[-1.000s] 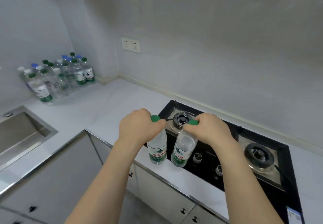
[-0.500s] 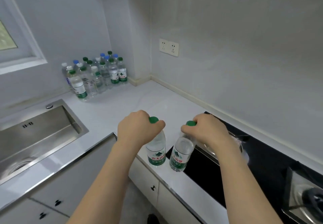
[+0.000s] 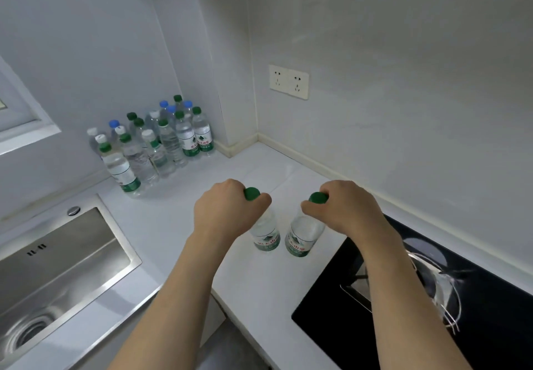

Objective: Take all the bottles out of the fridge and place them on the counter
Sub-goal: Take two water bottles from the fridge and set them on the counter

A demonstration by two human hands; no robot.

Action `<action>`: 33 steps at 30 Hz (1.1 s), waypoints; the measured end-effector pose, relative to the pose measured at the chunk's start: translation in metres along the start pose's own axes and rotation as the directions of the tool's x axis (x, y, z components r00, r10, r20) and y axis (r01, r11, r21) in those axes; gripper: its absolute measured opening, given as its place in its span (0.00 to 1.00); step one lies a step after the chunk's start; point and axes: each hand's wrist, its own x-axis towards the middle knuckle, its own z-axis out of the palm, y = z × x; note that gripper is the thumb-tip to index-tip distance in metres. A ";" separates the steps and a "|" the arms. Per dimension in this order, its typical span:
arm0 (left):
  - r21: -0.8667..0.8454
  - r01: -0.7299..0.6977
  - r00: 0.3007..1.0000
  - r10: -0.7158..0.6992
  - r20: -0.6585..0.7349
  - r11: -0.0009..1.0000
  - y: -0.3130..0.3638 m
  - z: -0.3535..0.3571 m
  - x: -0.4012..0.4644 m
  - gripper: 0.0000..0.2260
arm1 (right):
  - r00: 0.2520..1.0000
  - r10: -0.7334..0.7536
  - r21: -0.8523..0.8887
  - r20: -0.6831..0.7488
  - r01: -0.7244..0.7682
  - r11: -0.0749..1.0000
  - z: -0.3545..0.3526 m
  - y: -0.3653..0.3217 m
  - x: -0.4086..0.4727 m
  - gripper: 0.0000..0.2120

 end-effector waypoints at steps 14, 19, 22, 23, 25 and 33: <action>-0.016 -0.032 0.996 0.033 0.085 0.999 -0.054 0.016 0.113 0.19 | 0.995 0.101 -0.006 0.013 -0.101 0.995 0.045 -0.037 0.100 0.19; -0.016 -0.054 0.993 0.055 0.107 0.998 -0.099 0.007 0.161 0.19 | 0.993 0.119 -0.022 0.025 -0.119 0.993 0.072 -0.085 0.136 0.19; -0.017 -0.069 0.993 0.071 0.099 0.997 -0.124 -0.001 0.188 0.19 | 0.993 0.111 -0.036 0.024 -0.111 0.993 0.083 -0.114 0.160 0.19; -0.009 -0.074 0.993 0.075 0.096 0.997 -0.136 -0.004 0.198 0.18 | 0.994 0.103 -0.047 0.024 -0.102 0.994 0.088 -0.126 0.170 0.19; 0.001 -0.077 0.993 0.077 0.084 0.997 -0.156 -0.008 0.215 0.18 | 0.996 0.088 -0.055 0.023 -0.086 0.995 0.098 -0.147 0.186 0.18; 0.021 -0.060 0.996 0.058 0.070 0.998 -0.222 -0.010 0.274 0.18 | 0.999 0.012 -0.085 0.050 -0.008 0.996 0.137 -0.208 0.252 0.18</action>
